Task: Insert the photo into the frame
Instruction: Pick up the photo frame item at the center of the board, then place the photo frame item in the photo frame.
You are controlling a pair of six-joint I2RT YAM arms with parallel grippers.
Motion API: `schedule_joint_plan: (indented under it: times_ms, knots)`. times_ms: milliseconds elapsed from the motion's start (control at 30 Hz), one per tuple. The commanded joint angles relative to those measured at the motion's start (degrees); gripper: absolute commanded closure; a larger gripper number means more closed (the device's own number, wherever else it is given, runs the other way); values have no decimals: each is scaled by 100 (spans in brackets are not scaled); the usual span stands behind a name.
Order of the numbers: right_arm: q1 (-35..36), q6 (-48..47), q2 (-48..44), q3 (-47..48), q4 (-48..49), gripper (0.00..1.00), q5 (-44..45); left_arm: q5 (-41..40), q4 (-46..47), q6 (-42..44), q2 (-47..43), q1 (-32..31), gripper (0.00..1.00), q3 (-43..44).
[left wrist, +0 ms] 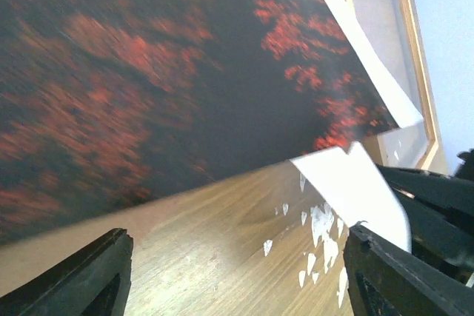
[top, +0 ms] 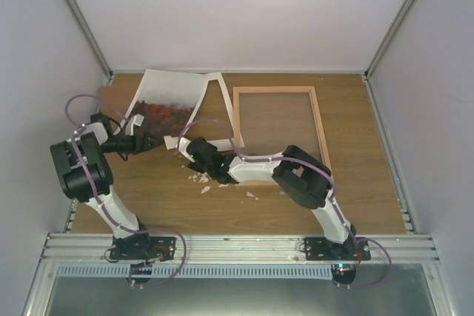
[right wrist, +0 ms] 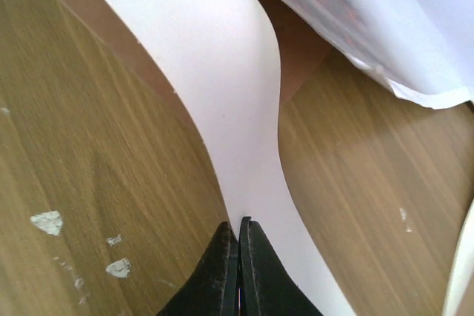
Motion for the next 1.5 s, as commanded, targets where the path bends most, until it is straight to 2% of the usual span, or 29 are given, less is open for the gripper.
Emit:
schedule_joint_plan:
  times_ms: [0, 133, 433, 733, 933, 1100, 1300, 1467]
  knots:
    - [51, 379, -669, 313, -533, 99, -790, 56, -310, 201, -446, 300, 19, 451]
    - [61, 604, -813, 615, -1137, 99, -1657, 227, -640, 254, -704, 618, 1, 889]
    - [95, 649, -1046, 1666, -2576, 99, -2798, -11, -1034, 254, -1425, 1019, 1, 1427]
    - [39, 340, -1697, 2385, -3735, 99, -2786, -181, -889, -397, -2038, 1369, 1, 2247]
    - [-387, 212, -2187, 2642, -3981, 99, -2593, -373, -532, -961, -2332, 1440, 1, 2862]
    - [-908, 133, -2572, 2955, -4132, 99, -2597, -221, -656, -1136, -2207, 1431, 1, 3267]
    - [-1211, 190, -3282, 3263, -4277, 99, -3201, -124, -575, -1230, -2231, 1410, 1, 3236]
    - [-1300, 20, -3569, 3424, -4390, 99, -2927, -80, -561, -1288, -2219, 1355, 1, 3212]
